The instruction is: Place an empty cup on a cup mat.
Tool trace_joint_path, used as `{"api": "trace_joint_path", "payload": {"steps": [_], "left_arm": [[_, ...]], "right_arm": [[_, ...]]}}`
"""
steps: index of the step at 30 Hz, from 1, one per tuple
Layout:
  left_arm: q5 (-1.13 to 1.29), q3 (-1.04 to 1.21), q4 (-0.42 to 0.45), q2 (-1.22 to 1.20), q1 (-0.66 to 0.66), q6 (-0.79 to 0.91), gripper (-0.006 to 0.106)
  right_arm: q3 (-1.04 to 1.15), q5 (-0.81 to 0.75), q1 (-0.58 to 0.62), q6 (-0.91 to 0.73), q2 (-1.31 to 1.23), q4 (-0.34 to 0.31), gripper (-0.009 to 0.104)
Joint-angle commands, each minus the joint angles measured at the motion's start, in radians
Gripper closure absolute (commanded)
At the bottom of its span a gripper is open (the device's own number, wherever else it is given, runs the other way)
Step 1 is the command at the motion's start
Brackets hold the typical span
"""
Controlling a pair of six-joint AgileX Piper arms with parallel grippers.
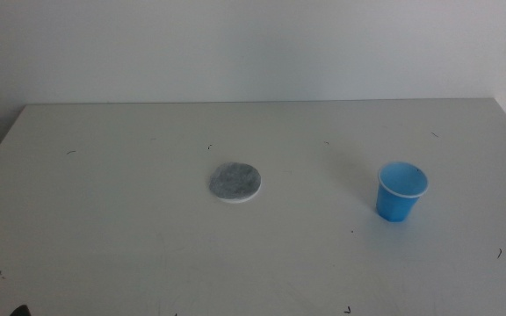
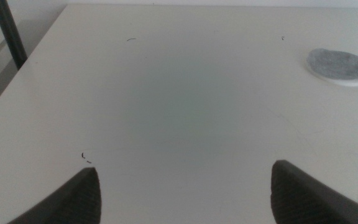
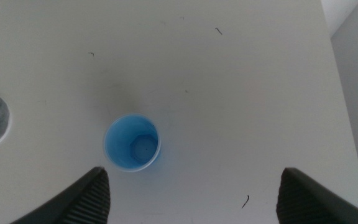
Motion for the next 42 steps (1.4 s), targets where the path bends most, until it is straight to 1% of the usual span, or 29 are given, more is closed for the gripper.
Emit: {"api": "trace_joint_path", "payload": {"steps": [1,4,11,16,27,30,42], "left_arm": [[-0.068,-0.006,0.0,-0.011,0.001,-0.011,-0.005],[-0.068,-0.006,0.0,-0.011,0.001,-0.011,-0.005],[-0.068,-0.006,0.0,-0.011,0.001,-0.011,-0.005],[-0.068,-0.006,0.0,-0.011,0.001,-0.011,-0.005],[-0.068,-0.006,0.0,-0.011,0.001,-0.011,-0.005],[-0.068,-0.006,0.0,-0.009,0.001,-0.011,-0.005],[-0.068,-0.006,0.0,-0.009,0.001,-0.011,-0.005]], "right_arm": [[-0.077,-0.008,0.003,-0.011,0.033,0.0,0.024],[-0.126,-0.007,0.003,-0.011,0.103,0.005,0.024],[-0.15,-0.007,0.006,-0.011,0.241,0.079,0.024],[-0.15,-0.006,0.014,-0.011,0.309,0.084,0.024],[-0.15,-0.001,0.105,-0.011,0.425,0.066,0.025],[-0.15,0.002,0.123,-0.011,0.459,0.065,0.027],[-0.149,0.02,0.13,-0.007,0.528,0.044,0.047]]}}
